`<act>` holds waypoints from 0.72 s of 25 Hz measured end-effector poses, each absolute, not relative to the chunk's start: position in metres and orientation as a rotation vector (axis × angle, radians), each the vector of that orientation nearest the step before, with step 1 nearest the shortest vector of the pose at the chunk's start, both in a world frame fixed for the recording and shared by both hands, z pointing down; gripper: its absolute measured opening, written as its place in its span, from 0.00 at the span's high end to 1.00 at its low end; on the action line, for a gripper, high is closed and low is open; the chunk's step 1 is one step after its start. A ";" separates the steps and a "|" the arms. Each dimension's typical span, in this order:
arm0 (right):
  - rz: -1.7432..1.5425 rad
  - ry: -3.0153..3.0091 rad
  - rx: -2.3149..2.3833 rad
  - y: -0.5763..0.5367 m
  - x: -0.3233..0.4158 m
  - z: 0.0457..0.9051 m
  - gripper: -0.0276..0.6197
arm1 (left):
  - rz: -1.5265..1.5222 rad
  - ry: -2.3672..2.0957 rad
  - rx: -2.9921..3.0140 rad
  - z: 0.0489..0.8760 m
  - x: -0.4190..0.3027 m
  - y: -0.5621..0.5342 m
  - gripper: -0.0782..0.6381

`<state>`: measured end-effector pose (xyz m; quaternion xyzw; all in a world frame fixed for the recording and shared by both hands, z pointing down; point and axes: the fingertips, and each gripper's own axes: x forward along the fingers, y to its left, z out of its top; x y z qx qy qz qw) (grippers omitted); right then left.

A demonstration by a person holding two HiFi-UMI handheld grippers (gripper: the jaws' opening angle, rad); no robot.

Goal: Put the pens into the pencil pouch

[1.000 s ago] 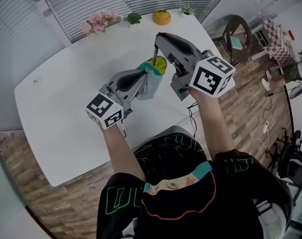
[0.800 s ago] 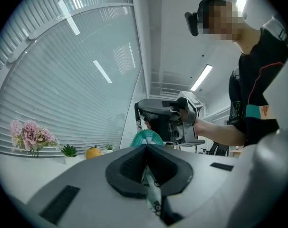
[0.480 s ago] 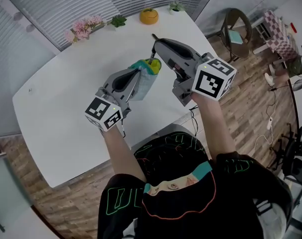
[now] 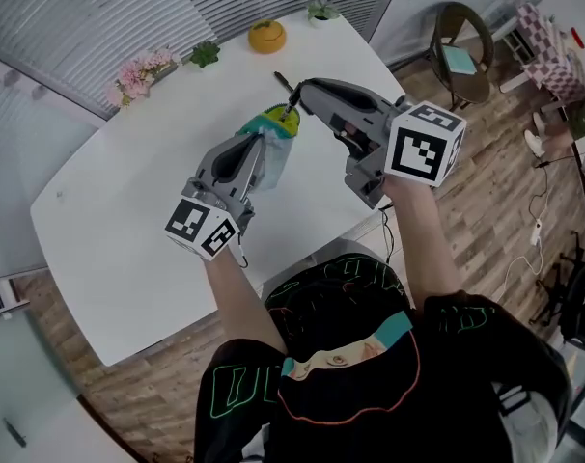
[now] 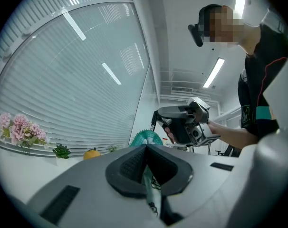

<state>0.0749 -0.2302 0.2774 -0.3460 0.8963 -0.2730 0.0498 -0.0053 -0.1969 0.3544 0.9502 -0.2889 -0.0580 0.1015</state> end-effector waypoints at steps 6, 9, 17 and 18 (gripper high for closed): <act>-0.921 2.719 -1.031 -0.242 0.094 0.303 0.89 | -0.176 -0.880 2.841 0.359 0.006 -0.201 0.89; -0.905 2.763 -1.034 -0.248 0.101 0.308 0.89 | -0.168 -0.890 2.845 0.360 0.010 -0.203 0.89; -0.997 2.964 -0.845 -0.251 0.108 0.328 0.89 | -0.079 -0.895 2.894 0.352 0.049 -0.205 0.89; -1.012 2.983 -0.815 -0.252 0.108 0.331 0.89 | -0.079 -0.891 2.900 0.350 0.054 -0.207 0.90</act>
